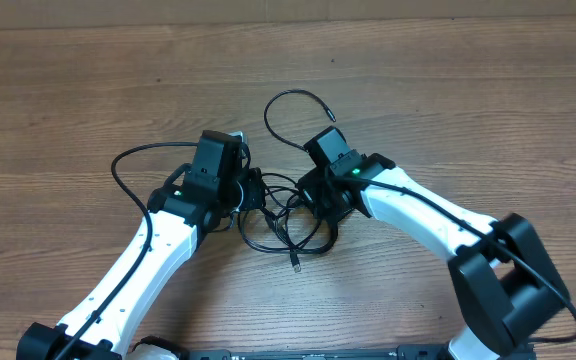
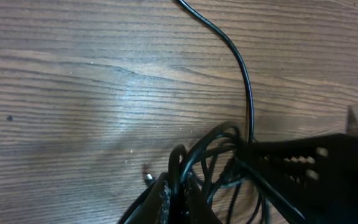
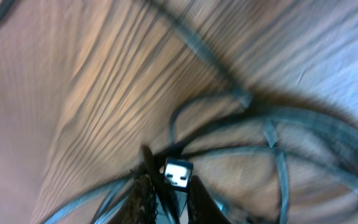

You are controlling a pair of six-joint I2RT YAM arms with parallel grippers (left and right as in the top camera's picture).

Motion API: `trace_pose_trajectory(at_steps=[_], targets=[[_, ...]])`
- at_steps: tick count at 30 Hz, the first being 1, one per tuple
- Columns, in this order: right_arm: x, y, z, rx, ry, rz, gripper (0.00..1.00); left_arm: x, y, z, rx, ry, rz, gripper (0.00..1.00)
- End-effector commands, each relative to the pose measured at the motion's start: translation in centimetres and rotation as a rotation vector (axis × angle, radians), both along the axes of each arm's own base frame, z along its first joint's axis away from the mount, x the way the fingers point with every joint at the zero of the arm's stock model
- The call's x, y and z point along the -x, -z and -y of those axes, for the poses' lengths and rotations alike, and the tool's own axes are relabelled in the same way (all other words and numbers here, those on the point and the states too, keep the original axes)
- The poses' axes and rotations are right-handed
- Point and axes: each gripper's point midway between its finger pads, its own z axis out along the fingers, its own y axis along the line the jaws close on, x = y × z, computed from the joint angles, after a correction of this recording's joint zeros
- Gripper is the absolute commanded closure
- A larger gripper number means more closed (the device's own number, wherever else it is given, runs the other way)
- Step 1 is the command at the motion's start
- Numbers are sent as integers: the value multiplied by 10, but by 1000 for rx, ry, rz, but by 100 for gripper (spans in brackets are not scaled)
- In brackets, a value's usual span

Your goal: Untangle cables

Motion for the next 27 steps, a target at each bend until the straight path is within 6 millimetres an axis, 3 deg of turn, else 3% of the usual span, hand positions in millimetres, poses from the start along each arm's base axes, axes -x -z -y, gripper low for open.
trace_pose_trajectory(at_steps=[1,9,12,16,20,27], targets=[[-2,24,30,162,31,14,87,-14,-26,-19,15,-58,83,96],[-1,34,49,265,45,11,84,-26,-48,-65,48,-222,134,96],[1,34,50,271,31,7,83,-26,-48,-65,76,-215,124,96],[2,34,47,272,-70,21,69,-22,-45,-59,70,-164,115,96],[4,31,39,208,-237,21,66,-20,-37,-59,14,-87,118,96],[-16,-10,10,-112,-415,63,58,-17,-9,-58,-57,14,57,96]])
